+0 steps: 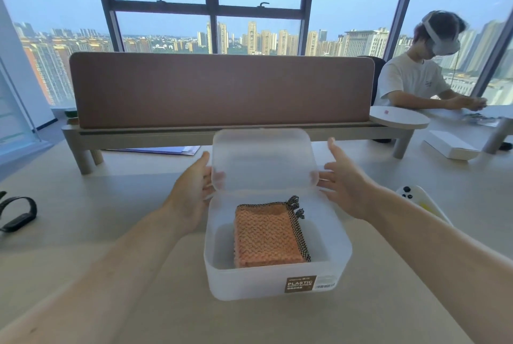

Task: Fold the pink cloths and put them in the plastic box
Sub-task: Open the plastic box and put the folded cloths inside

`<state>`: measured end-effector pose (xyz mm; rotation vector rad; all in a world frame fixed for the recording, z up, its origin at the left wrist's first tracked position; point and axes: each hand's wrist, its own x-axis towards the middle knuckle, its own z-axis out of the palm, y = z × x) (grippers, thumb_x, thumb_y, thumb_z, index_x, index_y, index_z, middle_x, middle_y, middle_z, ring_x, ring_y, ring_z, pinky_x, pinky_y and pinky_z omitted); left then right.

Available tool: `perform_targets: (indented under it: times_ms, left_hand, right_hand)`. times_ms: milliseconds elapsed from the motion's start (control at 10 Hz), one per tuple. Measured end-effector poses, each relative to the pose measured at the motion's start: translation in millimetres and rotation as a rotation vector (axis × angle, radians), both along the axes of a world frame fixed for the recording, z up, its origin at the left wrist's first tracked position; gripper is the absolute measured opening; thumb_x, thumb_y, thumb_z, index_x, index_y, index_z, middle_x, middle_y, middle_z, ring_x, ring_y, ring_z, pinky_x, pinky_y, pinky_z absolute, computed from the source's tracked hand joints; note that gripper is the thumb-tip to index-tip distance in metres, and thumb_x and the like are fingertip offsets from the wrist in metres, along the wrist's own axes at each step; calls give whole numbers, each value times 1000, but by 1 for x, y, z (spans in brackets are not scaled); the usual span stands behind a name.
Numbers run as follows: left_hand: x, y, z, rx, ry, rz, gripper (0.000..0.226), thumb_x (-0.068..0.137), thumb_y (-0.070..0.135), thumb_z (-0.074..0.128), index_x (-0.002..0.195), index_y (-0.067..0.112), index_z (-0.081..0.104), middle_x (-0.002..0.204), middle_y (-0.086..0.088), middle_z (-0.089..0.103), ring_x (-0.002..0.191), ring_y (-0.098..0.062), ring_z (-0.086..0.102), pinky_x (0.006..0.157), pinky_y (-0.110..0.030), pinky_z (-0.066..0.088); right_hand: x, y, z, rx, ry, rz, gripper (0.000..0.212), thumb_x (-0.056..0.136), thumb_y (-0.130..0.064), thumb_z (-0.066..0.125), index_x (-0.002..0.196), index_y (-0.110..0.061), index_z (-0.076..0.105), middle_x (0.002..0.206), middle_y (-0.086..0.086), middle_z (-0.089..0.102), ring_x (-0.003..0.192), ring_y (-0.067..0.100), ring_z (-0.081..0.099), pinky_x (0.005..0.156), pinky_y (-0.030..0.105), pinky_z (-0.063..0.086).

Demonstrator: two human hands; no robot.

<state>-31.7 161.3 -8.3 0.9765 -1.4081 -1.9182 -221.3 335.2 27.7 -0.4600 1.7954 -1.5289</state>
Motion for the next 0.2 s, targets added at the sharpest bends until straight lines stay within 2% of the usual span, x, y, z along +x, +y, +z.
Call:
perform_targets:
  times_ms: [100, 200]
  left_hand:
    - [10, -6, 11, -76, 118, 16, 72, 103, 63, 24, 122, 12, 71, 126, -7, 73, 120, -23, 64, 103, -36, 43]
    - [31, -4, 25, -154, 165, -58, 89, 101, 68, 12, 114, 8, 76, 121, -5, 76, 128, -20, 61, 121, -38, 28]
  right_hand:
    - [-10, 5, 4, -88, 32, -39, 87, 95, -77, 22, 124, -6, 63, 121, 11, 68, 100, 23, 62, 92, 38, 45]
    - [-16, 22, 11, -153, 55, -47, 90, 93, -80, 15, 127, -13, 65, 121, 11, 72, 118, 23, 61, 113, 45, 35]
